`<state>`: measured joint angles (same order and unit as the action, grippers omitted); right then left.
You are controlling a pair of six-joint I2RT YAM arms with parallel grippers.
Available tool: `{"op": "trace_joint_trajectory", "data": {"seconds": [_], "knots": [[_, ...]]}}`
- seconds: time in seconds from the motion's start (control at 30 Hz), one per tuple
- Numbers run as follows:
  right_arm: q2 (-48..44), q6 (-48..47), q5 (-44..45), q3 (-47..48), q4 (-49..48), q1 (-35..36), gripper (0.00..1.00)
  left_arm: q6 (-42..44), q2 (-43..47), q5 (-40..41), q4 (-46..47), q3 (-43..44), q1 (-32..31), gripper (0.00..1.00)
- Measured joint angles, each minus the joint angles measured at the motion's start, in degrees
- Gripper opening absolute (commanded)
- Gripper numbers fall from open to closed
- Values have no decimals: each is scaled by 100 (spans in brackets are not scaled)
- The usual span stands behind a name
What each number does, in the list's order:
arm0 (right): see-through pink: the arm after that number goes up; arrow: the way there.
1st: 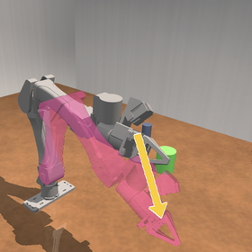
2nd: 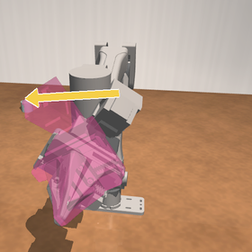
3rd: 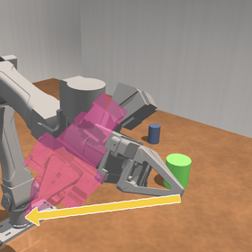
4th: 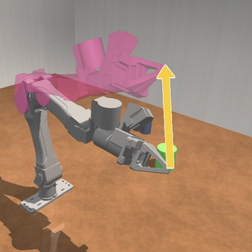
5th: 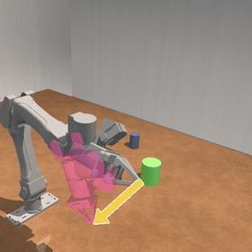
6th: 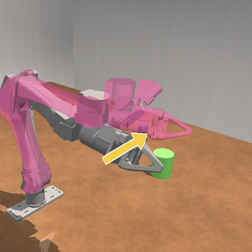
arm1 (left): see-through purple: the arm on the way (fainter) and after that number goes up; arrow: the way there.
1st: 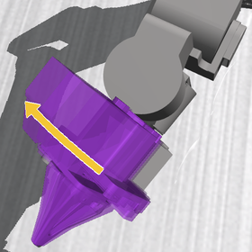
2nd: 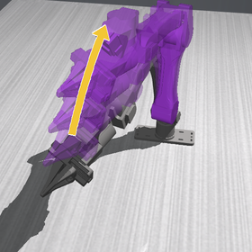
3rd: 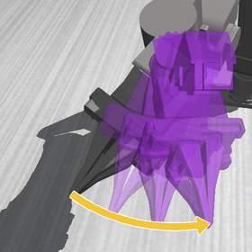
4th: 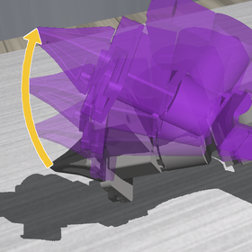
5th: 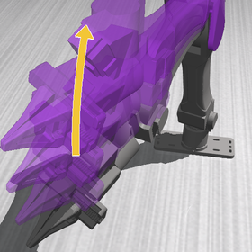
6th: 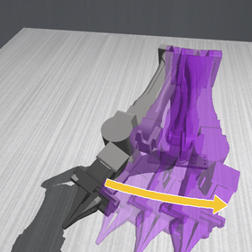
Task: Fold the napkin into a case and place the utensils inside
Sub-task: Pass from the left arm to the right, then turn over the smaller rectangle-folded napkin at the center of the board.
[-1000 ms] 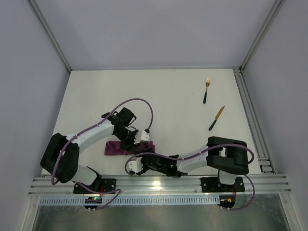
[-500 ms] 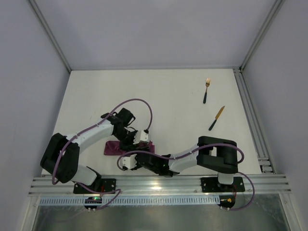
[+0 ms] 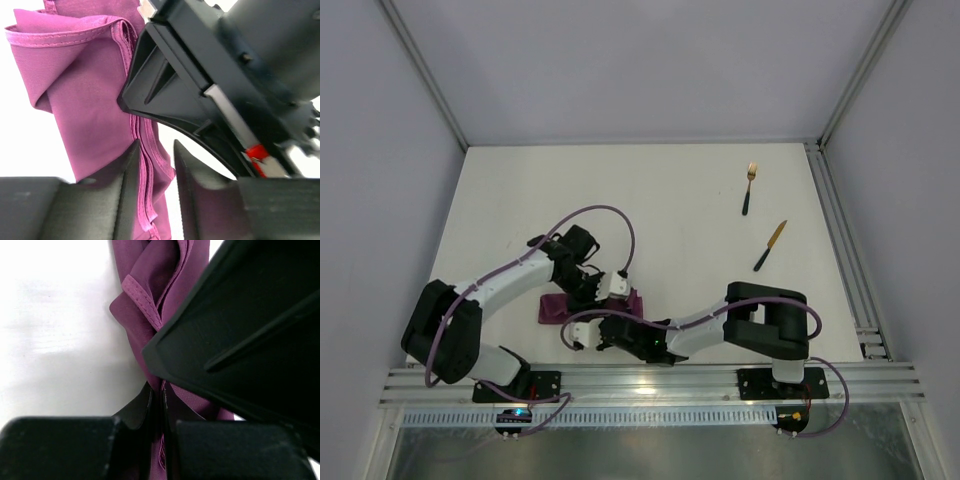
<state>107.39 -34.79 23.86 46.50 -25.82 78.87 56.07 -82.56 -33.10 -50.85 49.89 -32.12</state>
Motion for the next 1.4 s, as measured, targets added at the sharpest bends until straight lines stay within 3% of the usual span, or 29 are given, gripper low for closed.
{"op": "trace_joint_trajectory", "data": {"seconds": [0.03, 0.23, 0.27, 0.6, 0.83, 1.13, 1.4], "knots": [[0, 39, -4, 31, 52, -13, 4, -4, 52, 0, -26, 0, 9, 40], [-59, 227, -166, 103, 262, -118, 4, -212, 553, 9, -92, 103, 310, 73], [-81, 251, -212, 111, 319, -140, 4, -284, 597, 9, -92, 131, 415, 99], [-273, 791, -1226, 798, 1891, -415, 4, -708, 890, -35, -166, 476, 2433, 99], [-409, 1519, -2881, 1740, 3445, -876, 4, -466, 824, -435, -651, 962, 4092, 99], [-321, 3143, -5816, 2288, 3827, -2218, 4, -144, 782, -553, -1241, 1108, 4304, 99], [992, 5416, -7827, 2308, 2175, -3674, 4, 125, 457, -568, -1792, 1633, 4402, 99]]}}
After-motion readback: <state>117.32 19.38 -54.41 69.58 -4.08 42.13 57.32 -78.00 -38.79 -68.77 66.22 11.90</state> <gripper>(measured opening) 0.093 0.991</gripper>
